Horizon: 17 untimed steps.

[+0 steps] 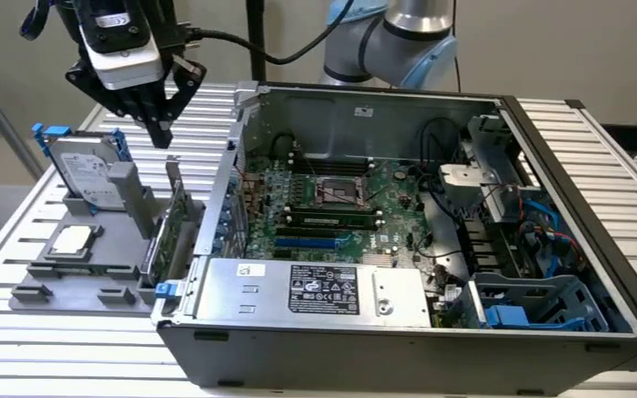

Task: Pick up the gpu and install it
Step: 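Reach for the gpu, then pick up the gpu and move the gpu toward the slot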

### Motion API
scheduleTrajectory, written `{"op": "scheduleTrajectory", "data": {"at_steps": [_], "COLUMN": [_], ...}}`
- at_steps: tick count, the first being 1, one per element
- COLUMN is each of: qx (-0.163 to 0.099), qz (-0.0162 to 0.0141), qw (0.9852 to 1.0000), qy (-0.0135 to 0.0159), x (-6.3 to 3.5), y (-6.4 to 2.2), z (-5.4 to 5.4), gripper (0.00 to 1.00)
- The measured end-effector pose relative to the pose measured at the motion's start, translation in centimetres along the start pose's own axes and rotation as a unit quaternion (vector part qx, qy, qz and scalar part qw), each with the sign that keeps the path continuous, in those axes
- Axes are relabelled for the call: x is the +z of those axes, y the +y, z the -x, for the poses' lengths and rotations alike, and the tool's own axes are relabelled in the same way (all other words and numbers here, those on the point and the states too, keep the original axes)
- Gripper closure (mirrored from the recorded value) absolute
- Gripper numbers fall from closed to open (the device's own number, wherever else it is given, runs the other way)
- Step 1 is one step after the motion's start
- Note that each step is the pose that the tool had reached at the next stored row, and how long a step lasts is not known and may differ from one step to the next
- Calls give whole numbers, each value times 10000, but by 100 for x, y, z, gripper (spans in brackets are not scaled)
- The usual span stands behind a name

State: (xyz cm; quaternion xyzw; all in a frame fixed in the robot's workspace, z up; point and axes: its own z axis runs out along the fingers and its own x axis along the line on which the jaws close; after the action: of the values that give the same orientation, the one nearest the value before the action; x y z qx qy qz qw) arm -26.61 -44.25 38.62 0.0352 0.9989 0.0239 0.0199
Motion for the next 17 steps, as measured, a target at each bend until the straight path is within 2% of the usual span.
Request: {"op": "scheduleTrajectory", "data": {"at_steps": [6, 17], "qx": [0, 0], "qz": [0, -1], "qw": [10000, 10000], "qy": [1, 3], "x": [81, 85], "y": [-43, -43], "z": [-268, -274], "gripper": [100, 100]}}
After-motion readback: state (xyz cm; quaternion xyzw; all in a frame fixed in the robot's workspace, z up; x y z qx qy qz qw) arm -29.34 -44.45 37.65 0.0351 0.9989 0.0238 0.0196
